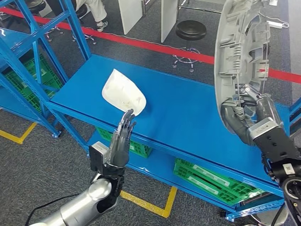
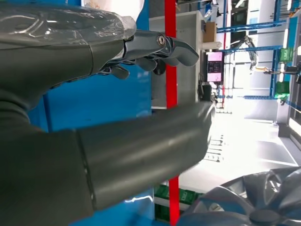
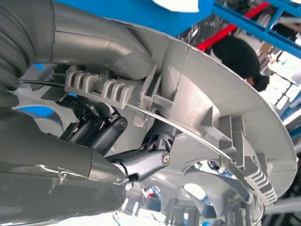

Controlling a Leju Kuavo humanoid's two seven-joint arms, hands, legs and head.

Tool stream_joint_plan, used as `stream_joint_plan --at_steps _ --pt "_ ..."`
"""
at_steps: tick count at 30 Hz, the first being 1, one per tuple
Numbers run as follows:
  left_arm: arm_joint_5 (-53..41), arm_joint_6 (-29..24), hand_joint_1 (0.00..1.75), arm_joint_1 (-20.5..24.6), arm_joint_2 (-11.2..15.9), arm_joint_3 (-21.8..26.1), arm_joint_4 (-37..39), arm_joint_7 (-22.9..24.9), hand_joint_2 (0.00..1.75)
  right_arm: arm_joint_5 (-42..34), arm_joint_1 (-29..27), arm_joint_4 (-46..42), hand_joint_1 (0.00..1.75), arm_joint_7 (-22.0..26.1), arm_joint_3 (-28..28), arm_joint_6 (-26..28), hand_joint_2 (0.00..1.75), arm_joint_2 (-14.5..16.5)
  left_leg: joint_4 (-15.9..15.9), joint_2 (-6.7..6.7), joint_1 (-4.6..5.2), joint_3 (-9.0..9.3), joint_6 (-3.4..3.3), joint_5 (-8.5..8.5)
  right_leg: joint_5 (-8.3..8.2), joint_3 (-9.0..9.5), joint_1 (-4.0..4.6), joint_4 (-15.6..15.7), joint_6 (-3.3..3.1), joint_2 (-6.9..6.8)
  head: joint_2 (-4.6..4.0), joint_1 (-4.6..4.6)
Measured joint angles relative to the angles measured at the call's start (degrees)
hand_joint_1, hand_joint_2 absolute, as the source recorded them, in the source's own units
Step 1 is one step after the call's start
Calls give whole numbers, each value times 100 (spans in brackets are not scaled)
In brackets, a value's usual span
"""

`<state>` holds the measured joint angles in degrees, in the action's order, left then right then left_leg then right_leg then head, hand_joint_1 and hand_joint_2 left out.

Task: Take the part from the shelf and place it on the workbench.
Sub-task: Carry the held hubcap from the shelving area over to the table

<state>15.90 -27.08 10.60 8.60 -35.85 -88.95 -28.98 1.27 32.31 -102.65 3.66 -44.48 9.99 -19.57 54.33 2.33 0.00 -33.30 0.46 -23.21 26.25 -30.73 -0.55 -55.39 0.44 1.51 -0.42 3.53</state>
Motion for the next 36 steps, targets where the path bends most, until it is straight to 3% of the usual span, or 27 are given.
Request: stream_joint_plan --at_steps 7,13,36 --pt "-677 -581 0 -33 -55 0 3 -108 175 899 -198 -430 175 -45 15 156 175 40 0 0 0 -1 0 -1 1 -1 0 0 0 1 0 1" --pt "-740 -589 0 -72 -87 0 3 -150 175 1238 -357 -704 175 -46 9 207 175 70 -1 0 0 -1 1 -1 1 -1 0 0 0 1 0 1" --pt "-864 -479 0 -174 -175 9 1 -225 175 747 -598 -925 175 116 11 146 175 92 -1 0 0 -1 1 -1 1 -1 0 0 0 1 0 0"
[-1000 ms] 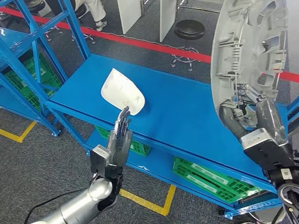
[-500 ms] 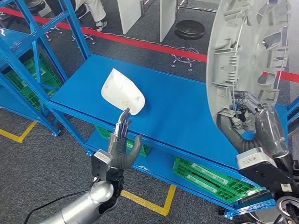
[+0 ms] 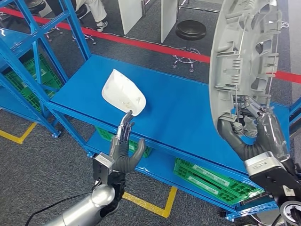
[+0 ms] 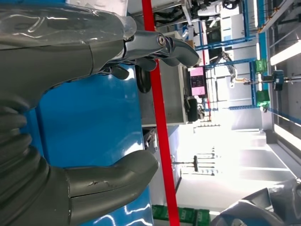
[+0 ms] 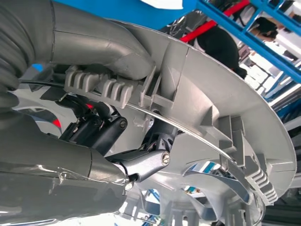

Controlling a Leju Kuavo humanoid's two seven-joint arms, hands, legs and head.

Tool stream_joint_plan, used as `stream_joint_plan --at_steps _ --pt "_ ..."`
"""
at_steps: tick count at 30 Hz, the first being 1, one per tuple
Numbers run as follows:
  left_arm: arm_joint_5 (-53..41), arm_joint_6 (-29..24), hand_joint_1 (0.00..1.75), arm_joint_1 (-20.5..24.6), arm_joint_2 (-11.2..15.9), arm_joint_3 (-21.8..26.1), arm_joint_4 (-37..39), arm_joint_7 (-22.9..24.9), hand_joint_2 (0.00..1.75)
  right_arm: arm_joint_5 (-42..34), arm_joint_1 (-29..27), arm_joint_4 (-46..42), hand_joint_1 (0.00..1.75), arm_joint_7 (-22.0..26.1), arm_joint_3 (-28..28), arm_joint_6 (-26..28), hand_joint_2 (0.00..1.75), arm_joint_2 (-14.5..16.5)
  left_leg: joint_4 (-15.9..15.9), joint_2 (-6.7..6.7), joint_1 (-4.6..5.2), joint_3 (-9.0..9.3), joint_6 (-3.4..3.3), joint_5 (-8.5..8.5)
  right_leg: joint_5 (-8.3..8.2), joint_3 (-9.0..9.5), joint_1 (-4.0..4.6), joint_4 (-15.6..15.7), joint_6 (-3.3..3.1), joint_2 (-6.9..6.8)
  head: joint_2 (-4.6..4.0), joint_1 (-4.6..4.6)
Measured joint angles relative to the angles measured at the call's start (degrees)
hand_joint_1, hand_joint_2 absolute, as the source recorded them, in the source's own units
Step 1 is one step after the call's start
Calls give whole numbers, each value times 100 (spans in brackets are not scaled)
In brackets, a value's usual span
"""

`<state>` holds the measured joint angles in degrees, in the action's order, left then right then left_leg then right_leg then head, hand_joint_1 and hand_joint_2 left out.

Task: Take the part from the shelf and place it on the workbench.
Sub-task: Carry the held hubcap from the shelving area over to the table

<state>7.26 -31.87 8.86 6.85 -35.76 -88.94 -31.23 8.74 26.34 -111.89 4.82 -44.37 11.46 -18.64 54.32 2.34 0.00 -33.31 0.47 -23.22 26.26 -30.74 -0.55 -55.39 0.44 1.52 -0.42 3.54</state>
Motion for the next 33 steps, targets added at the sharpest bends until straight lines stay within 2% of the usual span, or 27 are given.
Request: stream_joint_plan --at_steps 18,24,26,27,28,30,31,32,33 --pt "9 -7 0 -31 3 0 0 -1 175 -144 -82 -4 175 85 11 2 175 0 5 0 2 -2 -2 -2 -1 1 -3 2 1 0 0 1" --pt "19 -15 0 -45 23 5 -3 2 175 -75 -103 -4 175 86 11 -1 175 19 29 6 22 -16 -80 -31 2 14 -23 29 47 -6 0 7" --pt "19 -18 0 -46 29 8 -14 1 175 -74 -110 -5 175 87 19 -2 175 30 -95 13 -22 62 -115 12 36 16 -15 24 78 -32 0 6" --pt "19 -21 0 -46 29 9 -20 1 175 -74 -113 -5 175 87 26 -2 175 32 -164 21 -48 113 -131 37 120 -33 -10 -100 98 -50 0 -6" --pt "19 -23 0 -47 28 9 -24 1 175 -73 -118 -6 175 87 32 -3 175 33 -216 32 -73 156 -141 54 265 -154 -12 -367 118 -69 0 -25" --pt "20 -28 0 -59 28 9 -23 3 175 -71 -127 -6 175 92 36 -4 175 36 -232 74 -79 178 -146 51 613 -547 -41 -1183 169 -87 0 -62" --pt "21 -30 0 -69 30 9 -23 3 175 -70 -137 -5 175 93 36 -4 175 38 -229 109 -87 181 -138 42 702 -722 -64 -1508 197 -89 0 -69" --pt "22 -30 0 -78 30 9 -22 4 175 -69 -147 -5 175 94 36 -5 175 40 -222 157 -102 187 -122 29 678 -803 -90 -1631 225 -90 0 -72" --pt "24 -32 0 -82 30 9 -22 4 175 -69 -156 -4 175 93 37 -6 175 42 -207 218 -124 196 -95 12 531 -764 -120 -1507 257 -87 0 -72"
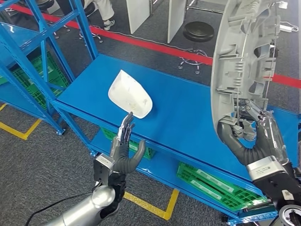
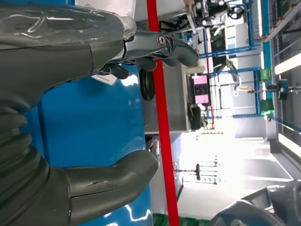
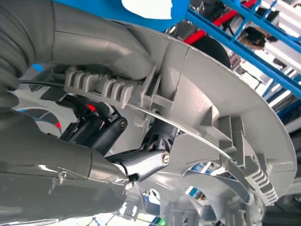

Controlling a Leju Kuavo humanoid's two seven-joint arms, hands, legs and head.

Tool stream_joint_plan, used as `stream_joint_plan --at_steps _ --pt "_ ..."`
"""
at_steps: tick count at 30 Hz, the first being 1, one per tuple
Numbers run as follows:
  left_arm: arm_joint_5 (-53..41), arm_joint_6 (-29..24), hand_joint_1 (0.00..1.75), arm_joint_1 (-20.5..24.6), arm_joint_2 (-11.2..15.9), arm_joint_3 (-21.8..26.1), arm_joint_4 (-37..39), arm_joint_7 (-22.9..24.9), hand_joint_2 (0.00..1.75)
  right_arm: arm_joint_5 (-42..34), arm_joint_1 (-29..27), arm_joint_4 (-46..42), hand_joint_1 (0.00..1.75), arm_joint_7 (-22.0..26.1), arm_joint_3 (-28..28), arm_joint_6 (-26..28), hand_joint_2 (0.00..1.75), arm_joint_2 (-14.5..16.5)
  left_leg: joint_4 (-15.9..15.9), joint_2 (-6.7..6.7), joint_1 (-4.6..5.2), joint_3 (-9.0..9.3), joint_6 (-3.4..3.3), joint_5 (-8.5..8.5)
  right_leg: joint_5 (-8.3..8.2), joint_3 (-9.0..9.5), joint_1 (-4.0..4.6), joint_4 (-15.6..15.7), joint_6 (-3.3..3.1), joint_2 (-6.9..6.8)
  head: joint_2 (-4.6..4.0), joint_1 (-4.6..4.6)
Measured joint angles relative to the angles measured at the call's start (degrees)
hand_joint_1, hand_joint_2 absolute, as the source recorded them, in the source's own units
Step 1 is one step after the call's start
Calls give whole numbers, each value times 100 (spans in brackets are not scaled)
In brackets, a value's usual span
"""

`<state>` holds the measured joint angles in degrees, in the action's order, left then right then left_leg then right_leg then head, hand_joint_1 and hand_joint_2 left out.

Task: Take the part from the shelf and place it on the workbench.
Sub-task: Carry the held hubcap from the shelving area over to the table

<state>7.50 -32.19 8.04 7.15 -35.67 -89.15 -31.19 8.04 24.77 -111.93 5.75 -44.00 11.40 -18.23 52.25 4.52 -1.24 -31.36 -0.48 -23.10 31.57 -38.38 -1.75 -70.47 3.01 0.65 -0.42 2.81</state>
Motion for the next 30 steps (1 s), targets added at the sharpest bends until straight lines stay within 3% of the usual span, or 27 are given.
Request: stream_joint_plan --at_steps 1,3,5,7,8,9,11,13,14,15,16,18,20,22,23,25,27,28,29,30 --pt "3 -2 0 -2 -1 0 0 0 175 0 -7 1 175 -3 1 -1 175 0 32 69 -29 9 41 -28 -244 151 -39 361 40 33 0 -2" --pt "9 -7 0 2 -1 0 -1 1 175 1 -15 3 175 -4 2 -1 175 0 129 206 -73 -15 143 -95 -545 515 -116 1123 113 278 0 -27" --pt "10 -11 0 8 1 0 -2 1 175 2 -21 3 175 1 3 -1 175 0 206 328 -92 -107 240 -111 -531 660 -128 1381 78 462 0 -43" --pt "10 -14 0 -2 4 0 -2 -1 175 3 -18 1 175 2 2 -3 175 14 218 441 -112 -183 318 -86 -505 659 -101 1356 -33 357 0 -24" --pt "11 -14 0 -7 8 0 -2 0 175 2 -18 1 175 -3 3 -4 175 23 260 360 -108 -216 344 -100 -497 668 -95 1355 -80 276 0 -6" --pt "11 -14 0 -4 12 1 -2 0 175 1 -17 2 175 -8 7 -4 175 33 397 197 -95 -295 362 -158 -491 679 -88 1357 -133 189 0 19" --pt "12 -13 0 15 16 1 -2 1 175 -4 -17 2 175 -13 12 -2 175 39 1038 -234 -54 -645 365 -414 -475 697 -48 1365 -215 13 0 74" --pt "13 -8 0 24 16 1 -2 8 175 -7 -16 1 175 -11 11 0 175 39 1809 -384 -33 -1104 338 -651 -450 705 15 1365 -267 -166 0 102" --pt "13 -3 0 23 16 0 -1 14 175 -7 -16 1 175 -12 11 1 175 39 1980 -399 -19 -1230 308 -644 -435 716 43 1365 -286 -253 0 108" --pt "13 6 0 24 17 0 -1 24 175 -8 -17 1 175 -13 11 1 175 39 1927 -409 2 -1237 265 -533 -418 733 69 1365 -303 -334 0 114" --pt "13 13 0 28 18 1 -1 32 175 -10 -17 1 175 -16 11 1 175 39 1649 -441 38 -1122 208 -339 -399 757 90 1366 -315 -408 0 119" --pt "14 24 0 56 19 1 -2 44 175 -16 -19 1 175 -21 13 -2 175 39 852 -681 171 -742 69 23 -353 805 128 1369 -312 -535 0 122" --pt "14 26 0 104 17 0 -2 51 175 -17 -25 2 175 -21 15 -5 175 39 408 -875 285 -537 -20 131 -317 836 161 1381 -284 -658 0 120" --pt "15 28 0 127 17 0 -2 57 175 -18 -29 2 175 -17 16 -7 175 40 342 -791 301 -520 -49 119 -290 878 182 1413 -244 -796 0 119" --pt "16 28 0 126 16 0 -3 59 175 -17 -31 2 175 -16 18 -8 175 40 308 -717 279 -496 -62 126 -257 889 177 1411 -222 -792 0 118" --pt "18 30 0 139 10 0 -3 58 175 -20 -44 2 175 -14 24 -9 175 40 238 -573 225 -426 -99 140 -64 781 158 1124 -190 -527 0 95" --pt "22 30 0 156 -5 0 -2 59 175 -24 -81 2 175 -1 27 -10 175 40 218 -424 200 -384 -126 138 265 408 134 363 -166 -179 0 51" --pt "25 30 0 158 -13 0 -2 59 175 -29 -103 3 175 10 27 -10 175 40 221 -341 197 -378 -133 136 379 194 128 -23 -152 -114 0 34" --pt "27 30 0 158 -20 0 -1 59 175 -35 -123 3 175 21 26 -10 175 40 225 -252 194 -371 -134 133 399 40 122 -258 -138 -89 0 28" --pt "30 30 0 157 -21 0 -1 59 175 -41 -139 4 175 28 25 -10 175 40 230 -157 189 -363 -130 128 299 -13 116 -266 -129 -80 0 27"
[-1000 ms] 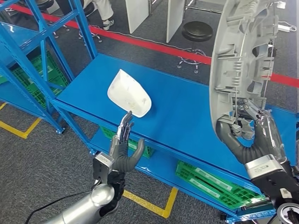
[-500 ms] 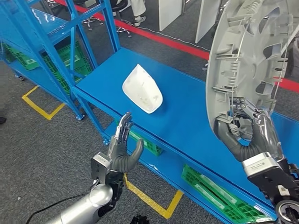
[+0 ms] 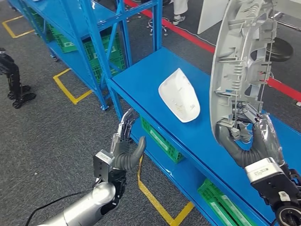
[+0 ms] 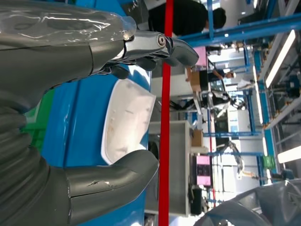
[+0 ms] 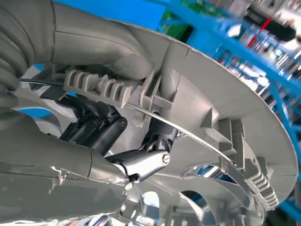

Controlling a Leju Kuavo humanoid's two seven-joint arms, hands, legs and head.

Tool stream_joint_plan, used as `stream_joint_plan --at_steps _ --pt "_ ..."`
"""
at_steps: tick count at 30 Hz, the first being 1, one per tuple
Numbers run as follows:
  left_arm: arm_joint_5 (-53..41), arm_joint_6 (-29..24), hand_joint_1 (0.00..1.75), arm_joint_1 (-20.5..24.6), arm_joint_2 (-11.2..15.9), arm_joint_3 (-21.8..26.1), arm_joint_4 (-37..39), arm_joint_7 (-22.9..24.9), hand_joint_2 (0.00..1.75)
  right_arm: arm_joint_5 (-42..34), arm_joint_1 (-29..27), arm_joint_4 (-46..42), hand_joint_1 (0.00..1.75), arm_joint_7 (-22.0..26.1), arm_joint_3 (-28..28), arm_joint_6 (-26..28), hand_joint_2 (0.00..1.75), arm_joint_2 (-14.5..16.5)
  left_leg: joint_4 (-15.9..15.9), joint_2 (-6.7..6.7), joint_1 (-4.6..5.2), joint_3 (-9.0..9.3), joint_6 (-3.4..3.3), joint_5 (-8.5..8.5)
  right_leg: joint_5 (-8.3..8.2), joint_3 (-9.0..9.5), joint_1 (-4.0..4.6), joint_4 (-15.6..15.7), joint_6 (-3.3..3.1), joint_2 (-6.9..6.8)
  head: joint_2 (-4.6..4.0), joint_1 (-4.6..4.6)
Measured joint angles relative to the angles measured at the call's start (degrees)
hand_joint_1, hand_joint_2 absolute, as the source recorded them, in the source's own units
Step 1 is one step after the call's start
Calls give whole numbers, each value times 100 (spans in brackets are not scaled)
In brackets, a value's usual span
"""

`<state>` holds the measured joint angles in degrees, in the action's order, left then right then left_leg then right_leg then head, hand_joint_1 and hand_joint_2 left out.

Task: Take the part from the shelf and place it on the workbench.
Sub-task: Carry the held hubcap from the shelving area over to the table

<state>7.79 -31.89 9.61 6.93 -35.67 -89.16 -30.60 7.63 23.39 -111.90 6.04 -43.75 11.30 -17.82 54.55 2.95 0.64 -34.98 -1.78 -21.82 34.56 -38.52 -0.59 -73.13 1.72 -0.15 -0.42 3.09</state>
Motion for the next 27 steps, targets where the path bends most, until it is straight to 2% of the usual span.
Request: stream_joint_plan --at_steps 1,2,3,4,5,6,7,8,9,10,12,13,14,15,16,17,19,20,21,23,24,25,26,27 --pt "1 0 0 -1 -1 0 1 0 175 -6 -13 1 175 4 -1 -1 175 -1 8 97 -9 12 9 -6 -204 56 -9 220 4 17 0 -2" --pt "1 0 0 -1 -2 0 1 0 175 -8 -24 2 175 4 -1 -1 175 -1 20 193 -19 25 26 -17 -474 201 -24 618 5 88 0 -5" --pt "2 0 0 -1 -4 0 1 0 175 -9 -31 5 175 5 -1 -2 175 -1 34 281 -25 28 48 -27 -677 364 -45 1019 3 240 0 -13" --pt "6 0 0 3 -6 0 1 -1 175 -12 -36 7 175 10 -1 -3 175 -1 58 358 -32 15 71 -32 -804 514 -68 1362 -4 386 0 -20" --pt "13 0 0 7 -8 0 1 -3 175 -15 -40 9 175 17 -2 -5 175 -1 69 428 -45 -13 104 -26 -853 607 -76 1560 -17 505 0 -27" --pt "21 -1 0 9 -9 0 1 -5 175 -21 -43 11 175 29 -4 -7 175 0 69 499 -61 -45 139 -10 -829 646 -72 1620 -39 554 0 -32" --pt "31 -4 0 10 -9 0 1 -8 175 -30 -44 11 175 41 -7 -10 175 1 65 576 -75 -73 175 10 -831 670 -62 1656 -66 501 0 -29" --pt "38 -12 0 7 -6 -1 1 -10 175 -38 -47 12 175 49 -10 -14 175 8 62 584 -82 -92 209 15 -843 688 -63 1671 -99 425 0 -24" --pt "42 -25 0 6 -3 -1 1 -14 175 -47 -51 12 175 56 -13 -19 175 15 115 477 -67 -122 240 -18 -854 717 -71 1706 -131 347 0 -8" --pt "45 -38 0 10 1 -1 1 -18 175 -54 -54 12 175 58 -14 -22 175 21 270 295 -50 -202 272 -106 -864 744 -81 1740 -170 261 0 14" --pt "49 -53 0 19 4 -2 1 -24 175 -60 -62 12 175 66 -16 -26 175 28 953 -118 -52 -560 336 -433 -864 773 -69 1772 -227 89 0 54" --pt "50 -53 0 19 4 -2 1 -24 175 -61 -62 12 175 69 -17 -26 175 29 1377 -204 -76 -793 363 -596 -856 775 -60 1773 -244 -2 0 65" --pt "51 -53 0 15 4 -2 1 -24 175 -61 -64 13 175 73 -21 -26 175 30 1698 -239 -98 -978 383 -684 -846 777 -54 1773 -246 -90 0 70" --pt "51 -54 0 10 5 -2 2 -24 175 -61 -65 13 175 74 -22 -26 175 30 1832 -251 -115 -1065 396 -677 -834 783 -52 1773 -243 -176 0 74" --pt "50 -54 0 7 5 -2 2 -24 175 -61 -67 14 175 73 -22 -26 175 31 1736 -262 -129 -1028 405 -571 -818 794 -53 1772 -235 -257 0 81" --pt "51 -54 0 5 6 -2 3 -24 175 -62 -67 14 175 73 -22 -26 175 32 1426 -299 -138 -869 408 -388 -798 813 -53 1772 -220 -330 0 87" --pt "50 -57 0 10 5 -2 3 -24 175 -62 -66 14 175 72 -22 -26 175 35 599 -578 -121 -418 383 -57 -740 858 -22 1759 -168 -453 0 114" --pt "50 -61 0 14 3 -2 2 -25 175 -63 -61 14 175 74 -23 -29 175 36 305 -691 -99 -257 346 24 -711 879 -3 1756 -138 -506 0 110" --pt "50 -67 0 18 2 -2 2 -26 175 -65 -56 14 175 77 -24 -34 175 37 151 -764 -73 -175 303 37 -683 899 22 1755 -104 -561 0 98" --pt "49 -90 0 18 -1 -2 1 -30 175 -75 -50 14 175 93 -33 -52 175 47 103 -636 -53 -152 211 12 -629 940 16 1765 -40 -675 0 62" --pt "47 -101 0 15 -1 -2 1 -34 175 -81 -50 14 175 100 -40 -61 175 52 87 -561 -59 -133 178 5 -574 941 0 1727 -12 -638 0 52" --pt "46 -112 0 13 -1 -2 -1 -39 175 -90 -50 14 175 106 -48 -68 175 57 74 -487 -67 -109 138 1 -475 893 -24 1592 3 -524 0 45" --pt "44 -116 0 13 -5 -2 -1 -44 175 -96 -51 15 175 109 -56 -73 175 58 63 -413 -81 -80 103 -4 -327 766 -39 1314 10 -358 0 29" --pt "43 -119 0 14 -9 -2 -2 -48 175 -100 -55 16 175 110 -65 -75 175 58 62 -336 -77 -62 77 -15 -153 569 -44 909 8 -180 0 13"
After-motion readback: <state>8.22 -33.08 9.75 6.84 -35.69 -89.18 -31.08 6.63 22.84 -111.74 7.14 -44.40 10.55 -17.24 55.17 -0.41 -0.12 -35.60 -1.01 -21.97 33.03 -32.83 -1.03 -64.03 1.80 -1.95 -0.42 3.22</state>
